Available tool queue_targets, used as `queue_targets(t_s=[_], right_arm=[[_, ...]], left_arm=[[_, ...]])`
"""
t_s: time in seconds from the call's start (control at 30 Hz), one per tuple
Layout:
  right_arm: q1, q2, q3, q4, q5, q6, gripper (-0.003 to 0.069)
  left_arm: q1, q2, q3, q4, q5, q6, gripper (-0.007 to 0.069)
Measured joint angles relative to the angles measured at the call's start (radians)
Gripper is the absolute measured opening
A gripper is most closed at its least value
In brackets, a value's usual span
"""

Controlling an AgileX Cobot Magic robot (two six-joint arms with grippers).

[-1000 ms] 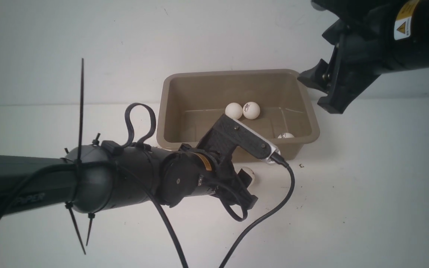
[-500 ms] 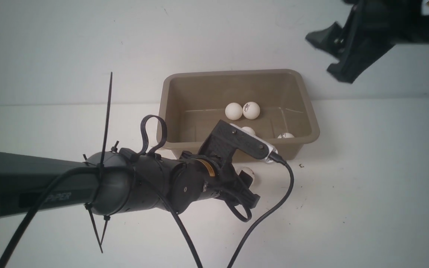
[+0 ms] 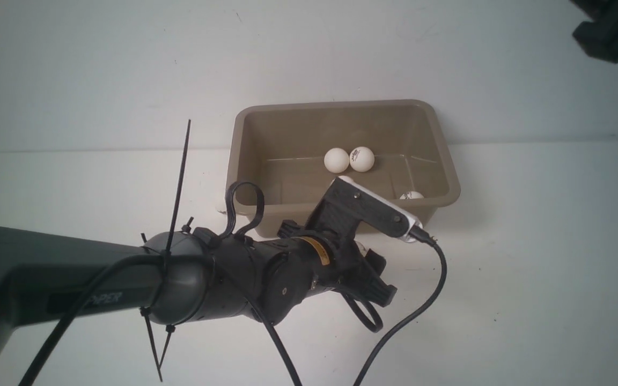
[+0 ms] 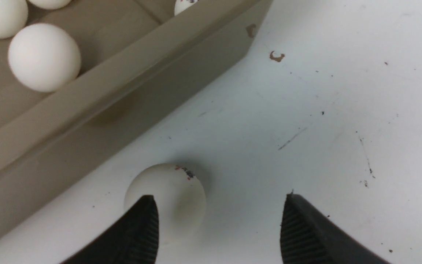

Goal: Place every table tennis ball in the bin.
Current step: Use the left arm to clamp the table tennis ball closest to it

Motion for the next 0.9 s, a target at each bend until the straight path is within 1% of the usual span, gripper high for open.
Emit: queue_targets(t_s=[0.27,0.43,0.47,0.53,0.9], right_arm=[[0.0,-0.015,0.0,-0.005,0.018,0.003,0.0513],[0.0,-0.016,0.0,-0.008,0.022,0.004,0.0513],[0.0,-0.016,0.0,-0.008,0.023,0.004,0.0513],[0.0,-0.016,0.0,-0.008,0.024,0.004,0.0513],[0.0,-0.016,0.0,-0.008,0.025,0.003,0.0513]], left_arm=[[-0.001,0.001,0.0,0.0,-0.005,-0.009,0.0406],[-0.001,0.004,0.0,0.0,0.012,-0.015,0.045],[-0.001,0.007,0.0,0.0,0.023,-0.015,0.0472],[-0.001,0.01,0.0,0.0,0.03,-0.022,0.0491],[-0.001,0.043,-0.001,-0.004,0.018,-0.033,0.0503]])
